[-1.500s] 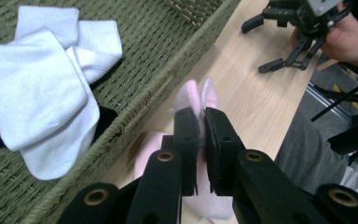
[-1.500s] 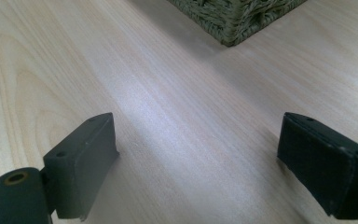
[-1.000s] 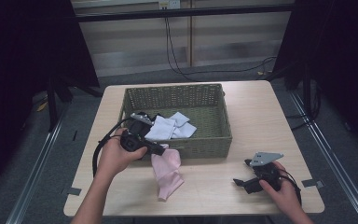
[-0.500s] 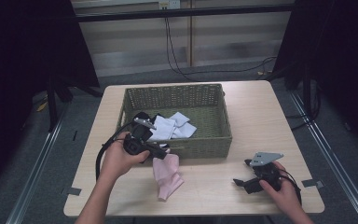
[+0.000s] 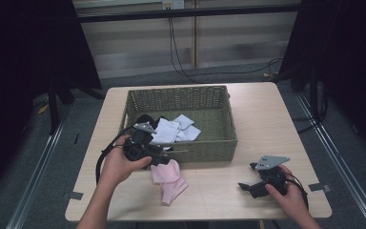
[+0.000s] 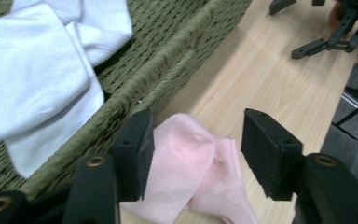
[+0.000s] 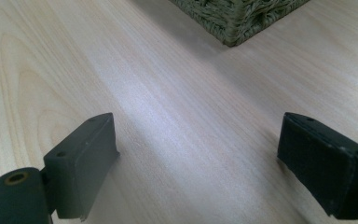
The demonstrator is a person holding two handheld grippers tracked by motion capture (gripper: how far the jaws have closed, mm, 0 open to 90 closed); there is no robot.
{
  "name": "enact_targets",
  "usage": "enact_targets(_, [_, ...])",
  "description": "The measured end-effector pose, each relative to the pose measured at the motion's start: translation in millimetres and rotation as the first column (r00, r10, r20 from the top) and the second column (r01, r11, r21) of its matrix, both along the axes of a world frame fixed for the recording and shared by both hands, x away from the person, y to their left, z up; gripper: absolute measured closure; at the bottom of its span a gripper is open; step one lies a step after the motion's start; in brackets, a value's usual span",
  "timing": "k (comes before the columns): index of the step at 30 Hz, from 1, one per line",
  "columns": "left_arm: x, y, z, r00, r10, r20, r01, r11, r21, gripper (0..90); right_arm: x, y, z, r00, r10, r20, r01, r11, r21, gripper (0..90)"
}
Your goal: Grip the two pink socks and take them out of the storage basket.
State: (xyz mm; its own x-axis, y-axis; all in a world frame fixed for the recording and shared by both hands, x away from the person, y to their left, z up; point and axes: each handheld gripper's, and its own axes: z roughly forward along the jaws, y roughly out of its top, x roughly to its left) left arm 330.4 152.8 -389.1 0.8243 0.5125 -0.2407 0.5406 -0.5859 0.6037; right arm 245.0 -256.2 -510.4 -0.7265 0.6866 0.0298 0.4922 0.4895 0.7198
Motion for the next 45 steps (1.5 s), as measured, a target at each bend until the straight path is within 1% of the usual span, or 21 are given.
enact_targets(1, [0.0, 0.0, 0.0, 1.0, 0.0, 0.0, 0.0, 1.0, 0.0, 40.9, 0.0, 0.0, 0.0, 1.0, 0.0, 0.0, 0.0, 1.0, 0.0, 11.0])
enact_targets(2, [-1.3, 2.8, -1.4, 0.9999, 0.003, 0.015, -0.004, 0.9999, 0.01, 40.2, 0.0, 0.0, 0.0, 1.0, 0.0, 0.0, 0.0, 1.0, 0.0, 11.1])
enact_targets(3, [-1.3, 2.8, -1.4, 0.9999, 0.003, 0.015, -0.004, 0.9999, 0.01, 39.2, 0.0, 0.0, 0.0, 1.0, 0.0, 0.0, 0.0, 1.0, 0.0, 11.1])
enact_targets(4, [-2.2, 6.5, -2.9, 0.9996, -0.001, 0.028, 0.0, 0.9998, 0.021, 38.3, 0.0, 0.0, 0.1, 1.0, 0.0, -0.001, 0.0, 1.0, 0.0, 11.0])
enact_targets(5, [-3.4, 7.4, -4.1, 0.9996, 0.012, 0.027, -0.012, 0.9999, 0.012, 37.4, 0.0, 0.0, 0.0, 1.0, 0.0, 0.0, 0.0, 1.0, 0.0, 11.1])
enact_targets(6, [-3.4, 7.4, -4.1, 0.9996, 0.012, 0.027, -0.012, 0.9999, 0.012, 36.8, 0.1, -0.2, 0.0, 1.0, 0.002, 0.001, -0.002, 1.0, -0.002, 11.1])
enact_targets(7, [-4.3, 9.0, -5.1, 0.9993, 0.017, 0.032, -0.018, 0.9997, 0.016, 36.8, 0.1, -0.2, 0.0, 1.0, 0.002, 0.001, -0.002, 1.0, -0.002, 11.1])
enact_targets(8, [-5.8, 13.0, -7.1, 0.9987, 0.016, 0.048, -0.018, 0.9995, 0.027, 35.9, 0.0, 0.0, 0.0, 1.0, 0.0, 0.0, 0.0, 1.0, 0.0, 11.0])
enact_targets(10, [-6.8, 14.7, -8.4, 0.9983, 0.019, 0.054, -0.021, 0.9995, 0.024, 35.2, 0.0, 0.0, 0.1, 1.0, 0.0, -0.001, 0.0, 1.0, 0.0, 11.0])
enact_targets(11, [-7.7, 18.8, -11.6, 0.9985, 0.02, 0.052, -0.021, 0.9993, 0.031, 34.7, 0.0, -0.1, 0.0, 1.0, 0.003, 0.0, -0.003, 1.0, -0.002, 11.1])
enact_targets(16, [-9.4, 24.5, -18.3, 0.9982, 0.025, 0.054, -0.027, 0.9993, 0.027, 33.9, 0.2, -0.1, -0.1, 1.0, 0.009, 0.002, -0.009, 1.0, -0.001, 11.0])
enact_targets(17, [-9.8, 25.9, -19.2, 0.9981, 0.026, 0.056, -0.028, 0.9989, 0.037, 33.9, 0.2, -0.1, -0.1, 1.0, 0.009, 0.002, -0.009, 1.0, -0.001, 11.0])
enact_targets(18, [-10.9, 27.9, -22.2, 0.9979, 0.029, 0.058, -0.031, 0.9993, 0.022, 33.6, 0.1, -0.1, 0.0, 1.0, 0.008, 0.0, -0.008, 1.0, 0.0, 11.1])
enact_targets(19, [-11.8, 29.2, -23.1, 0.9977, 0.03, 0.06, -0.032, 0.9991, 0.027, 33.0, 0.1, -0.1, 0.0, 1.0, 0.007, 0.001, -0.007, 1.0, -0.002, 11.0])
enact_targets(20, [-12.2, 30.7, -24.9, 0.9978, 0.028, 0.06, -0.029, 0.9994, 0.019, 32.6, 0.1, -0.1, 0.1, 1.0, 0.007, 0.0, -0.007, 1.0, -0.002, 11.0])
enact_targets(24, [-14.1, 35.8, -29.9, 0.9972, 0.039, 0.063, -0.04, 0.999, 0.021, 32.3, 0.2, -0.1, -0.1, 1.0, 0.009, 0.002, -0.009, 1.0, -0.001, 11.0])
enact_targets(28, [-15.7, 40.0, -33.0, 0.9959, 0.049, 0.076, -0.05, 0.9986, 0.015, 32.1, 0.5, 0.1, -0.1, 1.0, 0.007, 0.002, -0.007, 1.0, 0.0, 11.1])
enact_targets(30, [-16.1, 41.7, -34.7, 0.9962, 0.05, 0.072, -0.051, 0.9987, 0.01, 31.9, 0.6, -0.1, -0.1, 0.9999, 0.01, 0.002, -0.01, 0.9999, -0.002, 11.0])
enact_targets(39, [-16.6, 47.6, -39.6, 0.9957, 0.06, 0.07, -0.061, 0.9981, 0.012, 31.2, 0.5, 0.1, -0.1, 1.0, 0.007, 0.002, -0.007, 1.0, 0.001, 11.1])
enact_targets(42, [-18.0, 51.2, -44.7, 0.9948, 0.072, 0.072, -0.073, 0.9973, 0.01, 31.1, 0.7, 0.1, -0.2, 1.0, 0.009, 0.004, -0.009, 1.0, 0.001, 11.1])
enact_targets(45, [-18.4, 55.8, -47.7, 0.9953, 0.068, 0.068, -0.069, 0.9974, 0.017, 31.1, 0.7, 0.1, -0.2, 0.9999, 0.009, 0.004, -0.009, 1.0, 0.001, 11.0])
